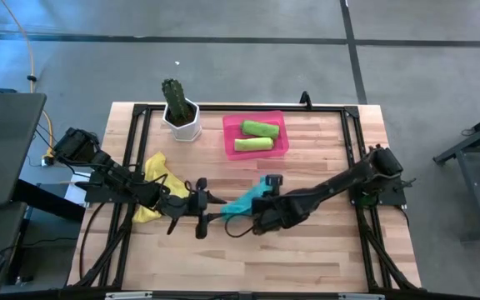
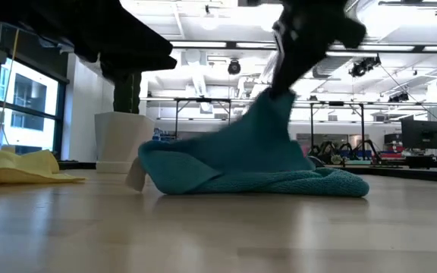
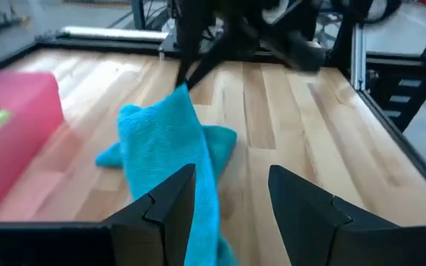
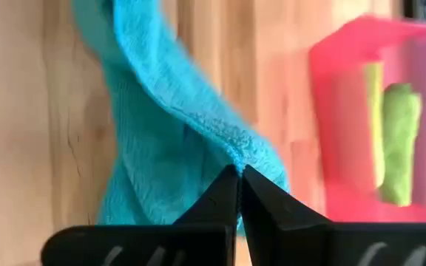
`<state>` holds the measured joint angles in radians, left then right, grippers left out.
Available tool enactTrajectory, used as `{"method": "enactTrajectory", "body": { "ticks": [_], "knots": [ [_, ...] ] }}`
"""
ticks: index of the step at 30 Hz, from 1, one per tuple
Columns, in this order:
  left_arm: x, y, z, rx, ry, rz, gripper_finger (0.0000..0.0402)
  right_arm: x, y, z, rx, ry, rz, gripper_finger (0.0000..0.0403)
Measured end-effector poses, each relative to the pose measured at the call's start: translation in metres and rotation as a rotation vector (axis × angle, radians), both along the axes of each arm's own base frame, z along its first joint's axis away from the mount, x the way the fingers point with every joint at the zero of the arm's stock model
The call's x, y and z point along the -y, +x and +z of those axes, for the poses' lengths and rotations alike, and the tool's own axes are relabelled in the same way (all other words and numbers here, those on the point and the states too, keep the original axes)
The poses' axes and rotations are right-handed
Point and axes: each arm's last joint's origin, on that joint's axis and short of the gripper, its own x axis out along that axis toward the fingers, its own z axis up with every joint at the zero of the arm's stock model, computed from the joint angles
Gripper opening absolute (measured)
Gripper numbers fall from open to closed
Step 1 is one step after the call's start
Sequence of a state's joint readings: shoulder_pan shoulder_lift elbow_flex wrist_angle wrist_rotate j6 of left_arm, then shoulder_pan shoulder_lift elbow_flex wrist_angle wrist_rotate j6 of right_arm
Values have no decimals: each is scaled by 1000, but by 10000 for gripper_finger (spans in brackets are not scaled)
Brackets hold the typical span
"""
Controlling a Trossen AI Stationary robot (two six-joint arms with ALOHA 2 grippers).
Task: Roll microfiber towels into tight, uniform cylinder then place into a basket
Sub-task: Roll the blue microfiber cloth
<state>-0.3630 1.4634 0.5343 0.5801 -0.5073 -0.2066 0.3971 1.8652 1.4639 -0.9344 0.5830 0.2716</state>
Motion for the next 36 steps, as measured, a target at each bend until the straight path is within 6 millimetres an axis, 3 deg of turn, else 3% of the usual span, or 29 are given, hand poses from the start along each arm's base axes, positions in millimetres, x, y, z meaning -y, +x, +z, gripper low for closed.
{"method": "enactTrajectory", "body": {
  "ticks": [6, 11, 21, 30, 36],
  "knots": [
    [-1, 1, -3, -18, 124, 35, 161, 6, 14, 49, 97, 43, -45, 1],
    [-2, 5, -5, 17, 123, 95, 167, 18, 21, 69, 141, 81, -93, 0],
    [7, 30, 0, 101, 36, 129, 218, 58, 31, 72, 103, 101, -122, 0],
    [12, 62, -9, 101, 110, 353, 227, 91, 39, 74, 128, 92, -183, 0],
    [12, 69, -15, 39, 233, 520, 227, 99, 40, 74, 110, 81, -166, 0]
  ]
}}
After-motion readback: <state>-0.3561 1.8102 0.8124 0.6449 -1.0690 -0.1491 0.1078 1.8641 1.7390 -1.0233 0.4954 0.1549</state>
